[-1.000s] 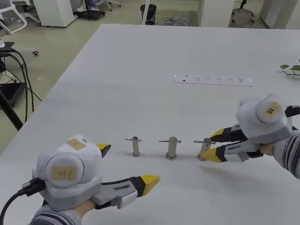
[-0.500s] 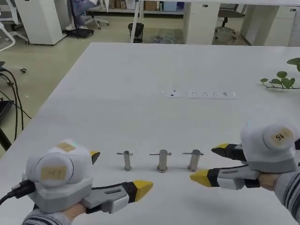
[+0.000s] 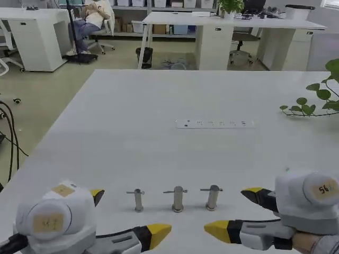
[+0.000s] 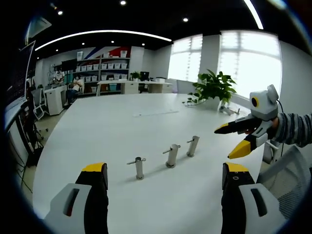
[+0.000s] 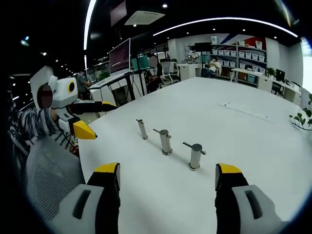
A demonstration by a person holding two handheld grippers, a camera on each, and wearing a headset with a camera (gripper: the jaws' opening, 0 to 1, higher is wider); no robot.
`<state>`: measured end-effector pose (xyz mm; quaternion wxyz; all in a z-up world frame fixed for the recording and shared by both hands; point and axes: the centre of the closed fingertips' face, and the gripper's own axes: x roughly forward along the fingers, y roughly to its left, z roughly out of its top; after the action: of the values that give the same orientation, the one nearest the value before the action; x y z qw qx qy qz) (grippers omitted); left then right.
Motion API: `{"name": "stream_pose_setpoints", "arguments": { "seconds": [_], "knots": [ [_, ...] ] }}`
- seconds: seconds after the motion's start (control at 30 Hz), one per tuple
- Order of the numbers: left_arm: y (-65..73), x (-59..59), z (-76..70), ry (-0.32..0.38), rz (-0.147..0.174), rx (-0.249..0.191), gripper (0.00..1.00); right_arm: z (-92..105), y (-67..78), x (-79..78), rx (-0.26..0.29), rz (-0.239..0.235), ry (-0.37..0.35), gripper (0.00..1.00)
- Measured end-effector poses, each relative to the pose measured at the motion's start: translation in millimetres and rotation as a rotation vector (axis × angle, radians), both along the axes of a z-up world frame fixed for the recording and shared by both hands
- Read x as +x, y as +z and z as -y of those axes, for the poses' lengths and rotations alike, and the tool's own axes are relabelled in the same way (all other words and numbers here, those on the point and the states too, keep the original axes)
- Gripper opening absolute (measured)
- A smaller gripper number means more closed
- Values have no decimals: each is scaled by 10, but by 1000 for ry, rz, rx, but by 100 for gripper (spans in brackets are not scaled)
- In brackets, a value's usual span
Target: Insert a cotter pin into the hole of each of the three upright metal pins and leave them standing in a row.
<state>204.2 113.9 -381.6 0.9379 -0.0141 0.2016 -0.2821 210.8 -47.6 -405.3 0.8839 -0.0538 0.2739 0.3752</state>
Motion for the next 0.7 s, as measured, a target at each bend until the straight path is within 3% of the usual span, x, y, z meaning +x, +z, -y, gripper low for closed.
{"name": "stream_pose_setpoints", "arguments": {
  "seconds": [0.2,0.7],
  "knots": [
    [-41,-58,-43,1,-12,30,99,-26,34,-72,30,6,-21,85],
    [-72,-127,-85,14,-22,23,99,-36,33,-137,96,-2,-103,94]
  ]
}}
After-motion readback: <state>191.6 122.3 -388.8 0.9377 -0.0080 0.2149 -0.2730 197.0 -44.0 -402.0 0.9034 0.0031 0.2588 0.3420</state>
